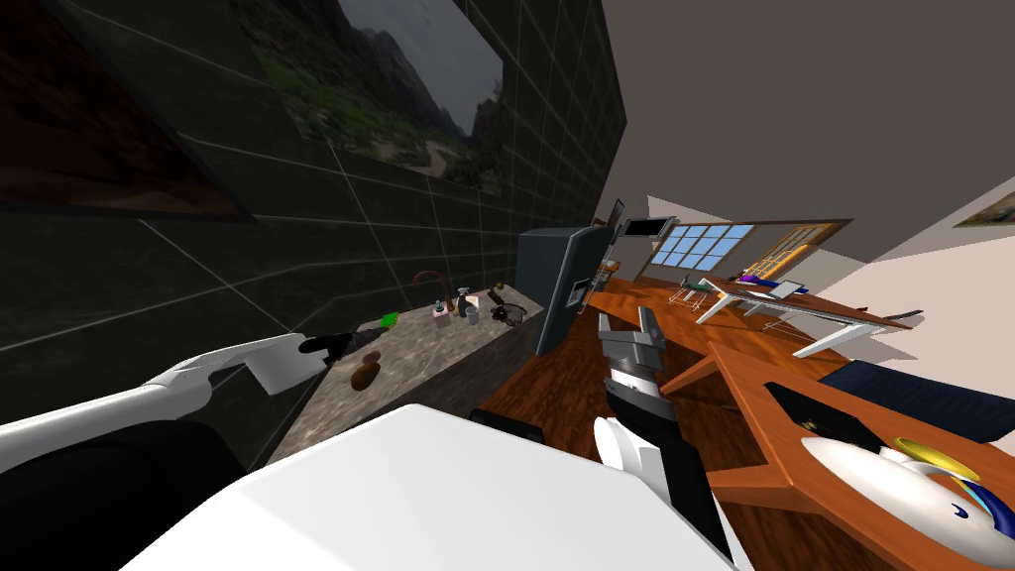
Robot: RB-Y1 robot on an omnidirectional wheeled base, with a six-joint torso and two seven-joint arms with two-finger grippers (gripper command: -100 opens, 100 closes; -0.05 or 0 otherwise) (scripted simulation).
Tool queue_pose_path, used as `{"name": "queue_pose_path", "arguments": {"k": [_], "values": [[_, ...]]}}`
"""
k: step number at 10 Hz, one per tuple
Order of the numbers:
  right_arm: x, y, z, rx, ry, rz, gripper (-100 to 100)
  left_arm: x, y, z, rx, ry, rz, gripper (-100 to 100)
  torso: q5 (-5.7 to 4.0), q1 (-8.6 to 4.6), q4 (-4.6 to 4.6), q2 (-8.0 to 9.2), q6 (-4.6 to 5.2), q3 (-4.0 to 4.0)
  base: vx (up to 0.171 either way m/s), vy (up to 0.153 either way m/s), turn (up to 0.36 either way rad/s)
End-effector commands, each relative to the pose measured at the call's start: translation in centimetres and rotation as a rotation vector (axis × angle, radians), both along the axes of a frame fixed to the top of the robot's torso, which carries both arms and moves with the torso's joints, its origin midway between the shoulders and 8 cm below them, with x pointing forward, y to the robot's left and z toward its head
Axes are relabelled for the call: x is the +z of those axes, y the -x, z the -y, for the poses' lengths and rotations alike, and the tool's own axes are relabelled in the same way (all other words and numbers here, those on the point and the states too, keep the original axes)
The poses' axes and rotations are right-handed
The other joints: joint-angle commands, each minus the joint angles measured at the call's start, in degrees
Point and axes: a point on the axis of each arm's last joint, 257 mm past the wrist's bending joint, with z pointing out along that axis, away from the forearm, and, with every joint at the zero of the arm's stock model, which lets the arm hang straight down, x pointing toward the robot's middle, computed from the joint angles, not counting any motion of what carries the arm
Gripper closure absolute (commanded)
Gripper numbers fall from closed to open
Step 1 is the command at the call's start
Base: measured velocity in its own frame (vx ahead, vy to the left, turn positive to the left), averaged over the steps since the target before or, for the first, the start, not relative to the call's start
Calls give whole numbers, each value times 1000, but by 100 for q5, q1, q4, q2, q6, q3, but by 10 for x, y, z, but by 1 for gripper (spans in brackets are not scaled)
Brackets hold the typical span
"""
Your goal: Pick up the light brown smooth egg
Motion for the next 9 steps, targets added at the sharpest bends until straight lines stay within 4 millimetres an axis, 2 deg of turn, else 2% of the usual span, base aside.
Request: {"name": "queue_pose_path", "arguments": {"k": [1, 4, 5, 6, 7, 8, 9], "values": [[0, 0, 0, 0, 0, 0, 0, -12, 20, -8, 23, -13, -67, -100, 0, 0, 0, 0, 0, 0, 13, -9, -43], [0, 0, 0, 0, 0, 0, 0, -39, 55, -8, 54, -11, -167, -100, -1, -11, -2, -8, -1, -4, 28, -29, -22], [0, 0, 0, 0, 0, 0, 0, -55, 76, -4, 72, 6, -210, -100, -2, -15, -3, -12, -1, -7, 59, -57, 11], [0, 0, 0, 0, 0, 0, 0, -60, 81, -1, 76, 14, -220, -100, -4, -23, -4, -18, -2, -10, 73, -65, 13], [0, 0, 0, 0, 0, 0, 0, -53, 75, -3, 72, 8, -209, -100, -6, -26, -5, -24, -1, -13, 32, -30, 8], [0, 0, 0, 0, 0, 0, 0, -53, 76, -3, 74, 10, -211, 0, -5, -15, -4, -15, 0, -9, 5, -6, 0], [0, 0, 0, 0, 0, 0, 0, -62, 84, -7, 85, 11, -210, -100, -2, -6, -1, -6, 0, -4, 24, 15, -80]]}}
